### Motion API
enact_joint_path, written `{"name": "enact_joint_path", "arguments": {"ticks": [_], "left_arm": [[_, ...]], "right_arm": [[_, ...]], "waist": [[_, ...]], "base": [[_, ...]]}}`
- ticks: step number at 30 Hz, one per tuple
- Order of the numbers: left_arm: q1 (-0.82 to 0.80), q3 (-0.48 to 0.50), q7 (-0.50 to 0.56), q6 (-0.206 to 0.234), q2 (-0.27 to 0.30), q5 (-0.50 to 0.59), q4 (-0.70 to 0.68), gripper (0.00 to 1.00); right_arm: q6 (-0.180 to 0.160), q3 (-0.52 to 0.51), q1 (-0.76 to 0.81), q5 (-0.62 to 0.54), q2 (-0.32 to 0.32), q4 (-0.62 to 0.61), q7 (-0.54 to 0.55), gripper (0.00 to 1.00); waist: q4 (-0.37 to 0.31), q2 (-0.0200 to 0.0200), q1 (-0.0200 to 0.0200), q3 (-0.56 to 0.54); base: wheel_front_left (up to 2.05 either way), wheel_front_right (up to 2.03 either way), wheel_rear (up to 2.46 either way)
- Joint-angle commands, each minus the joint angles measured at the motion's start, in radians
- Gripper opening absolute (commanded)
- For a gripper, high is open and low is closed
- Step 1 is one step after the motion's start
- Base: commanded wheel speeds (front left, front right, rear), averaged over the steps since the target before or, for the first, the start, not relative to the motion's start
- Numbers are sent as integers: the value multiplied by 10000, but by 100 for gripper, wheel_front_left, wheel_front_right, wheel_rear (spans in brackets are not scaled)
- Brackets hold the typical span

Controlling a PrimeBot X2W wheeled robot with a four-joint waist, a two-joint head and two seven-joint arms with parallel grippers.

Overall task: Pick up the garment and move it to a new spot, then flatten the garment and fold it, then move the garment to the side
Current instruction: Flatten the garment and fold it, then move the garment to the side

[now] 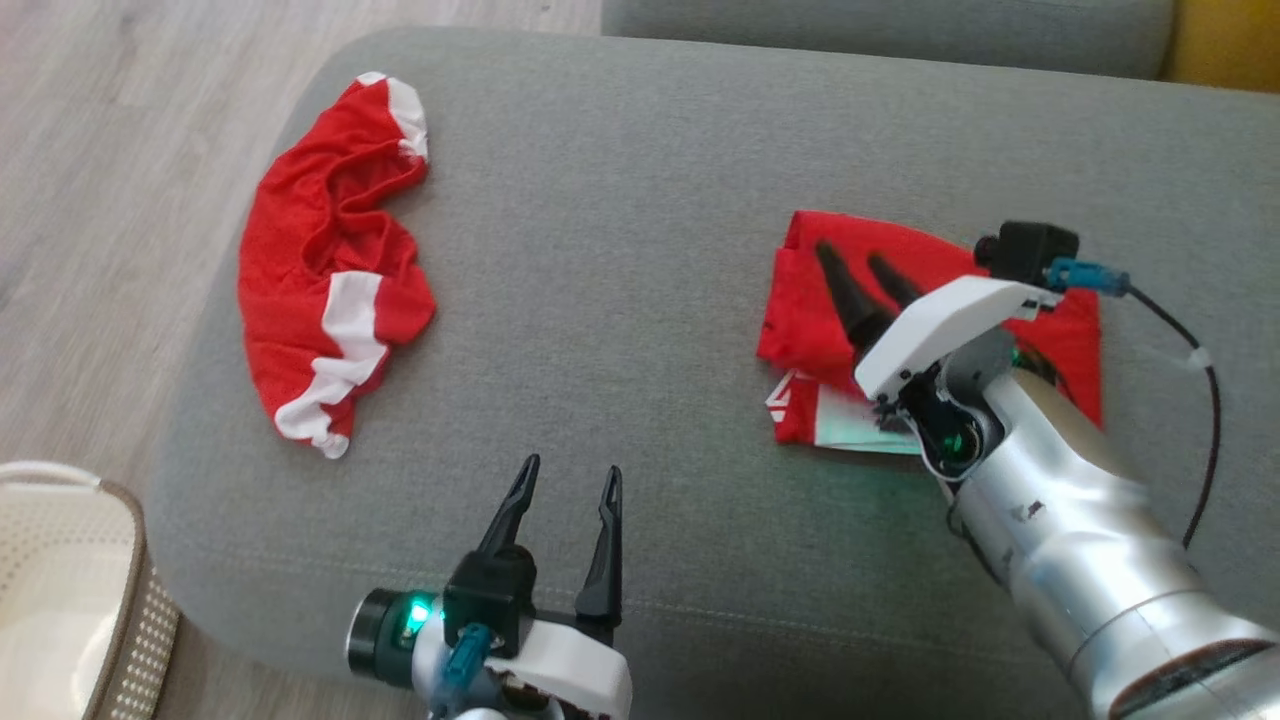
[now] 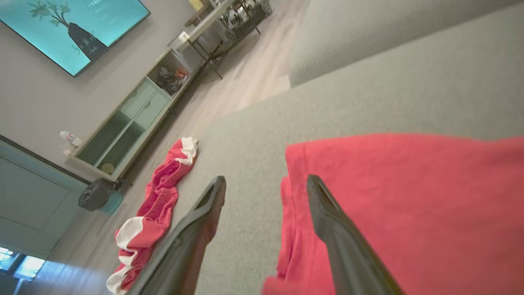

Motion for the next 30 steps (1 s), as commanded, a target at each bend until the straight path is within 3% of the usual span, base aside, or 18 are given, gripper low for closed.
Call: {"name": "enact_joint_path", "arguments": {"ticks": [1, 4, 5, 9, 14, 17, 20, 24, 30], "left_arm": [[-301, 416, -114, 81, 15, -7, -334, 100], [-164, 492, -116, 163, 69, -32, -410, 100], [-164, 492, -116, 163, 69, -32, -410, 100], [-33, 584, -118, 228, 94, -52, -533, 100], [-39, 633, -121, 168, 54, -5, -653, 100], [75, 766, -122, 142, 56, -8, -721, 100], [350, 976, -122, 116, 85, -62, -793, 100], [808, 1437, -123, -19, 205, 22, -1006, 100], [1085, 2086, -123, -498, 189, 501, -1446, 100]], "right_arm": [[-2, 100, -542, -457, 4, -371, -487, 100], [-2, 102, -460, -1735, -1003, -291, -1123, 100], [-2, 102, -460, -1735, -1003, -291, -1123, 100], [-2, -507, 0, -3059, -2116, -31, -1468, 100], [-2, -1356, 865, -4333, -2669, -278, -1545, 100], [-2, -2309, 1548, -4889, -2533, -937, -1550, 100], [-2, -3365, 2537, -5309, -1984, -1941, -1551, 100], [-2, -5085, 4423, -6716, -992, -4350, -1553, 100], [-2, -5670, 6384, -8240, -119, -7327, -1553, 100]], "waist": [[-140, 0, 0, -69], [-321, 0, 0, -182], [-321, 0, 0, -182], [-511, 0, 0, -252], [-513, 0, 0, -255], [-497, 0, 0, -422], [-610, 0, 0, -713], [-956, 0, 0, -1115], [-1402, 0, 0, -1323]], "base": [[0, 0, 0], [0, 0, 0], [0, 0, 0], [0, 0, 0], [0, 0, 0], [0, 0, 0], [0, 0, 0], [0, 0, 0], [0, 0, 0]]}}
